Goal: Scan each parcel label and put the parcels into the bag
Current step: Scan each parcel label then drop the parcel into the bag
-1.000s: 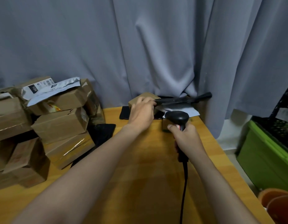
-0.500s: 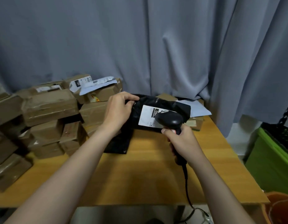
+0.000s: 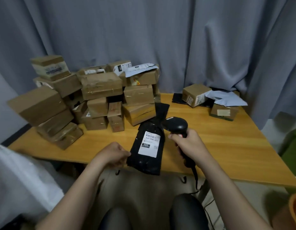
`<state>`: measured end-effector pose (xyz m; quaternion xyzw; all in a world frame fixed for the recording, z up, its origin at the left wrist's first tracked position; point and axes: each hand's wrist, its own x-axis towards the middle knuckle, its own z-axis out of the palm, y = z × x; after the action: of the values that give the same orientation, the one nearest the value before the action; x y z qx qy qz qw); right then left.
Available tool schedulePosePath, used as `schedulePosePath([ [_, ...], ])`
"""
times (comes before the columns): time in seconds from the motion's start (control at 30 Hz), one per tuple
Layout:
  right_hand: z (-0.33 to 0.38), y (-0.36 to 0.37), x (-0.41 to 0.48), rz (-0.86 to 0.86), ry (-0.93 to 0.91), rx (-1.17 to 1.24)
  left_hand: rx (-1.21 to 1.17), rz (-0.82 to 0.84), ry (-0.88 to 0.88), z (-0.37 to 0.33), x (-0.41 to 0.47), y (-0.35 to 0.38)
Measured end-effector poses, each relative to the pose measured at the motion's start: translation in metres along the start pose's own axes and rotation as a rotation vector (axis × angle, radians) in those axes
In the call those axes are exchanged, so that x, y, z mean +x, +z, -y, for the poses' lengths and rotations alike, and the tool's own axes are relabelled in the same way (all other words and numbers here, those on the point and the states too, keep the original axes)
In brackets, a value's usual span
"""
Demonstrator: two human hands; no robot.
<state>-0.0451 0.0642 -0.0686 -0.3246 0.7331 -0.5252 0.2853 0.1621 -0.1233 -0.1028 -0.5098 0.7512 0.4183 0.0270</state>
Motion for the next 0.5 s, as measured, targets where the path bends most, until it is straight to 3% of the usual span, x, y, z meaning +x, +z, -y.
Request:
schedulePosePath([
  [0.17,0.003,0.02,-0.007,0.017,0.002,-0.004,0.037,-0.142,0.031,-0.005,0.005,0.005],
  [0.5,-0.012,0.019,-0.02,0.001,0.038,0.001,-0.022,-0.087,0.002,-0.018,0.029,0.043],
])
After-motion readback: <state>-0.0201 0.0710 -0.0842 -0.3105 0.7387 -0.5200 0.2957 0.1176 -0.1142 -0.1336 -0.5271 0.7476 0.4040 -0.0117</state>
